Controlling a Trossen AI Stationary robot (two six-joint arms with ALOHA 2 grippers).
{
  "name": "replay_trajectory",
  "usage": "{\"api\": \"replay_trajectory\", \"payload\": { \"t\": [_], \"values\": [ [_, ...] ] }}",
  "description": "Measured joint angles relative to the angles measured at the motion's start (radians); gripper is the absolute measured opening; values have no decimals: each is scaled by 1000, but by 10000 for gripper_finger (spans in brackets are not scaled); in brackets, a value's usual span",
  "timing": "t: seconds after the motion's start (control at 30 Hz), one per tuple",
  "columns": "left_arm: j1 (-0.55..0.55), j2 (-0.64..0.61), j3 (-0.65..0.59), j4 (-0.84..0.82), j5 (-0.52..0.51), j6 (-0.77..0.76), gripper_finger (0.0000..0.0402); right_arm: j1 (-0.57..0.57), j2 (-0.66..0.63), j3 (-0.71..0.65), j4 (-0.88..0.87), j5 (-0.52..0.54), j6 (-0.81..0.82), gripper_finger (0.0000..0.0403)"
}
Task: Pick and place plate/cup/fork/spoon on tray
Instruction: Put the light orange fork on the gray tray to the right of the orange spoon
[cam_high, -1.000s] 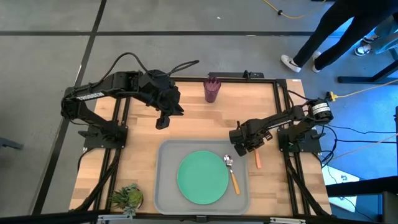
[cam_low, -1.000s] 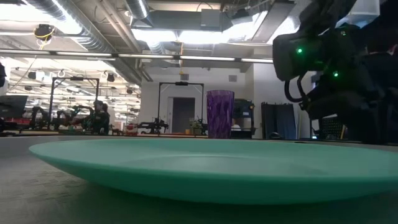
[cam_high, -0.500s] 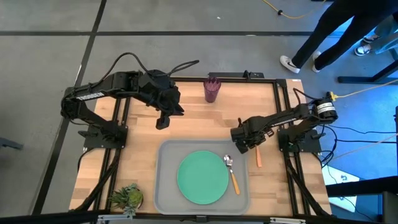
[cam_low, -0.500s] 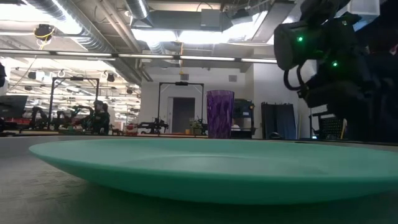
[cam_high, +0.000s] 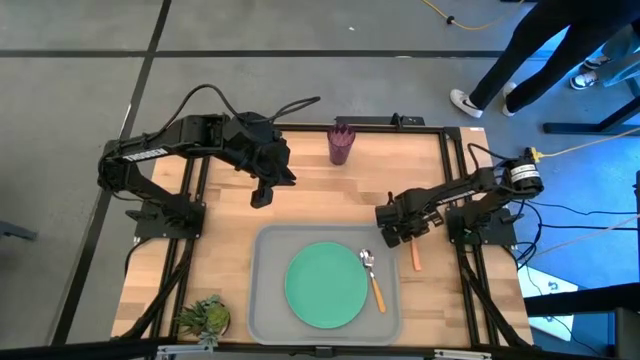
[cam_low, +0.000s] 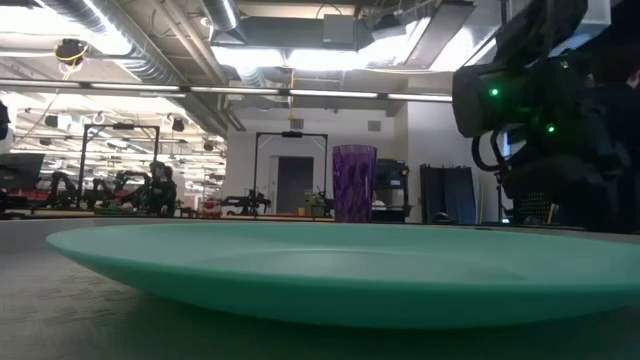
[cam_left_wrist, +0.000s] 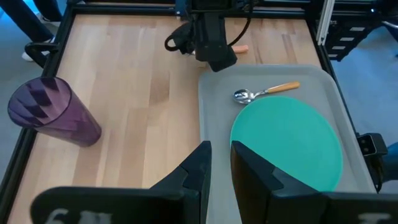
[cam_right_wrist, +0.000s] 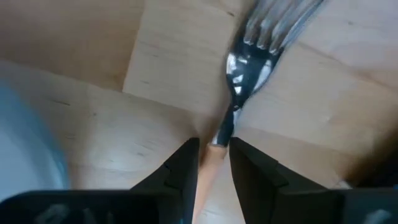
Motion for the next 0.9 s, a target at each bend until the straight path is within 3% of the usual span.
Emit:
{"api": "replay_trajectory", "payload": {
  "t": [0.3, 0.53, 0.9],
  "values": [
    [0, 0, 0, 2, 0, 0, 53, 0, -7, -44, 41, 16, -2, 97],
    [0, 0, 0, 4, 0, 0, 53, 1, -7, -45, 56, 36, 2, 34],
    [0, 0, 0, 4, 0, 2, 53, 9, 7, 24, 18, 109, 1, 34]
  ]
}}
